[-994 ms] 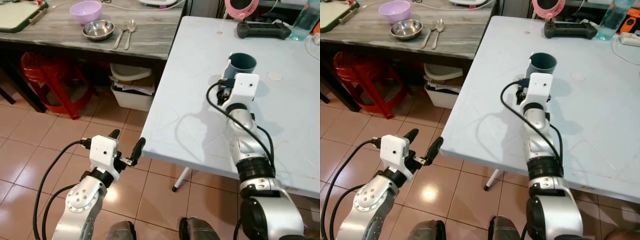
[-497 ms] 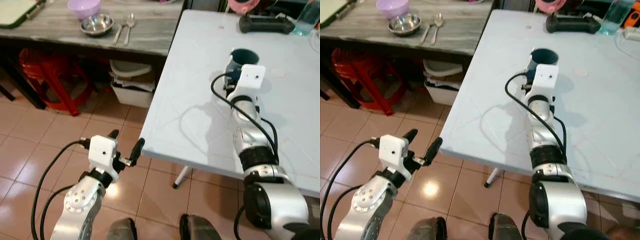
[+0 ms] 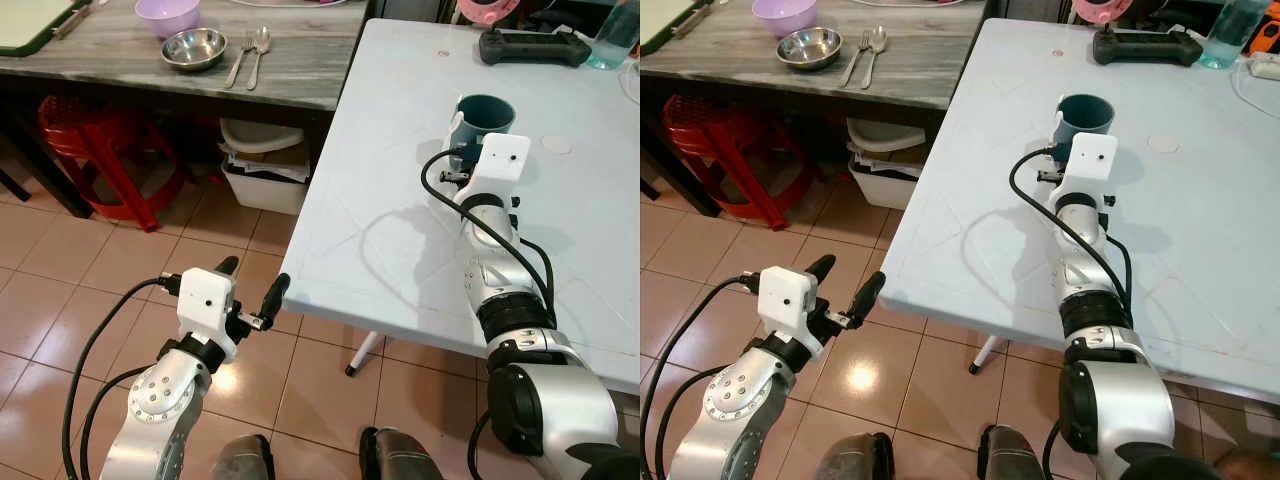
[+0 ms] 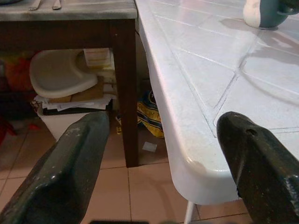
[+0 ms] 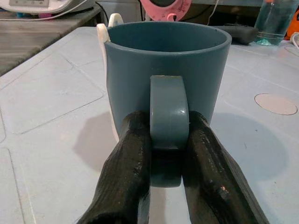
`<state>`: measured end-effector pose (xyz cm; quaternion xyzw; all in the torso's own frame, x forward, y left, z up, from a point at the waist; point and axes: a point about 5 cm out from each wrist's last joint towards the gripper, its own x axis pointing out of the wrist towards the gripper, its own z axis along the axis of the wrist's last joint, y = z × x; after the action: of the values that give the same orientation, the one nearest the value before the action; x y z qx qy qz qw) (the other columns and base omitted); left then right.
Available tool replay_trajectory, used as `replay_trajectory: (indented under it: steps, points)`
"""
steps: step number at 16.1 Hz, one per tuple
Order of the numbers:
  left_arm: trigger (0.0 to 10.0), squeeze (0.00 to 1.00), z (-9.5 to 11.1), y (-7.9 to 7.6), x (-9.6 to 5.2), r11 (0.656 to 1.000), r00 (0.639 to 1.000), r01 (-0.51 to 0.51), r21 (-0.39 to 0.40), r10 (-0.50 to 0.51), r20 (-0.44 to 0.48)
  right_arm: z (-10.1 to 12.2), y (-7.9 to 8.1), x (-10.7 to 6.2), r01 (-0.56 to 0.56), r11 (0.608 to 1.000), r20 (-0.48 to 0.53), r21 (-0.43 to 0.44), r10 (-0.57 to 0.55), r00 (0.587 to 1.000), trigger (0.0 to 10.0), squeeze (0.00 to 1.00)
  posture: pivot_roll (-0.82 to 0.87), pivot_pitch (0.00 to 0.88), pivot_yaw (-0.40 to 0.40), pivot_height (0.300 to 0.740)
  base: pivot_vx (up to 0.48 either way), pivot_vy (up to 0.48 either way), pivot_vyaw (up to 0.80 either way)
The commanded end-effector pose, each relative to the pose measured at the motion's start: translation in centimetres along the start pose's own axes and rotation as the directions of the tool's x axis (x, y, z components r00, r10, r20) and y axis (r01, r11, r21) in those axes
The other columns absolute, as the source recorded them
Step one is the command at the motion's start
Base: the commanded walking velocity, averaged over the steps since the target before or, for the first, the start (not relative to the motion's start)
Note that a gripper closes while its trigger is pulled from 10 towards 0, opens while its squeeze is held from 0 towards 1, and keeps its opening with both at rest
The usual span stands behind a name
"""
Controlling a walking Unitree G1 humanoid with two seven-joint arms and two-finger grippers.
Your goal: Setting the table
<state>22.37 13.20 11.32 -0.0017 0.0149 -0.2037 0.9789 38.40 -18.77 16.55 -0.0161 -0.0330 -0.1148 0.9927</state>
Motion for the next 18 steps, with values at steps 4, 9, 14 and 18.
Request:
replay_trajectory:
  steps: [4,9,14,18]
  points:
    - [10.0,0.00,-0.6,1.0,0.2,0.992,0.992,-0.122,0.039,0.123,-0.022,1.6,-0.1,-0.2,-0.060,0.998,0.118,0.001,0.060,0.991,0.0,0.00,0.05,0.161,0.037,0.740,0.000,0.000,0.00]
    - [10.0,0.00,-0.4,2.9,1.1,0.963,0.967,-0.255,0.091,0.256,0.003,2.0,-0.1,-5.1,-0.172,0.985,0.258,-0.033,0.175,0.950,0.0,0.00,0.05,0.103,0.008,0.740,0.000,0.246,0.00]
    - [10.0,0.00,-0.7,2.1,1.5,0.961,0.971,-0.237,0.143,0.238,0.011,1.1,0.1,-9.5,-0.195,0.976,0.247,-0.096,0.213,0.945,10.0,0.00,0.02,0.085,0.016,0.740,0.000,0.480,0.00]
    - [10.0,0.00,-0.9,1.4,1.9,0.965,0.975,-0.222,0.140,0.221,0.022,0.6,-0.8,-10.5,-0.172,0.980,0.196,-0.104,0.189,0.962,10.0,0.00,0.00,0.067,0.016,0.740,0.000,0.473,0.00]
